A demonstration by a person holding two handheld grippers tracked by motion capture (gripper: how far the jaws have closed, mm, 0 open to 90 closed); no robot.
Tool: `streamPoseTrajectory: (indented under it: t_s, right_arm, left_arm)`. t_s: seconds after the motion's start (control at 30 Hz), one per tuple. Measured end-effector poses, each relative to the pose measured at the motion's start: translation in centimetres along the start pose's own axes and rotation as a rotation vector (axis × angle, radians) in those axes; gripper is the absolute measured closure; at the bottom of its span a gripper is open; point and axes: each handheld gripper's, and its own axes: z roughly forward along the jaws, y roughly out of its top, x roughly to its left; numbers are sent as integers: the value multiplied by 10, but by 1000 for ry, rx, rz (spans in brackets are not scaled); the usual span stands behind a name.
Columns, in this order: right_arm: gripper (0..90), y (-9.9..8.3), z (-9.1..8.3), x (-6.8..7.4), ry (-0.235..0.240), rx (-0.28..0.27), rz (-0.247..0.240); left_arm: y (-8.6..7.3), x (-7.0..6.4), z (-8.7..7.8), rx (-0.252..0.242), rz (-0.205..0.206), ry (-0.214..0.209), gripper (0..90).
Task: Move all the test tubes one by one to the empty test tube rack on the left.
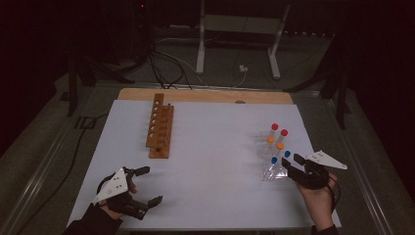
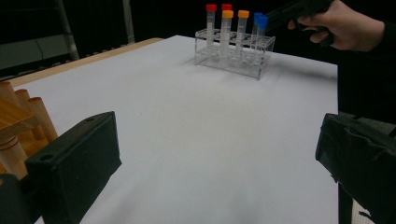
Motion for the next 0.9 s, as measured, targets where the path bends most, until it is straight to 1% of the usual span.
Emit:
streamPoseTrajectory:
  t_s: [0.03, 0.07, 0.1, 0.37, 0.4, 0.5, 0.7, 0.8, 0.9]
  right_arm:
    - [562, 0, 1, 0, -5, 3, 0]
    - [562, 0, 1, 0, -5, 3, 0]
    - [590, 0, 2, 1, -9, 7, -5]
    - [716, -2, 8, 3, -9, 32, -23]
    - [723, -2, 8, 3, -6, 36, -26]
    - [739, -1, 10, 4, -20, 46, -39]
    - [762, -1, 9, 6, -42, 42, -43]
    - [764, 3, 4, 7, -42, 15, -41]
    - [765, 9, -4, 9, -49, -15, -52]
  left_arm:
    - [0, 0, 0, 0, 0, 2, 6]
    - [0, 0, 0, 2, 0, 0, 6]
    - [0, 0, 0, 2, -1, -1, 6]
    - [0, 0, 0, 3, 0, 1, 6]
    - [0, 0, 0, 4, -1, 0, 6]
    - [0, -1, 0, 5, 0, -1, 6]
    - [0, -1, 0, 5, 1, 1, 6]
    - [0, -1, 0, 7, 3, 2, 6]
    - [0, -1, 0, 10, 5, 5, 6]
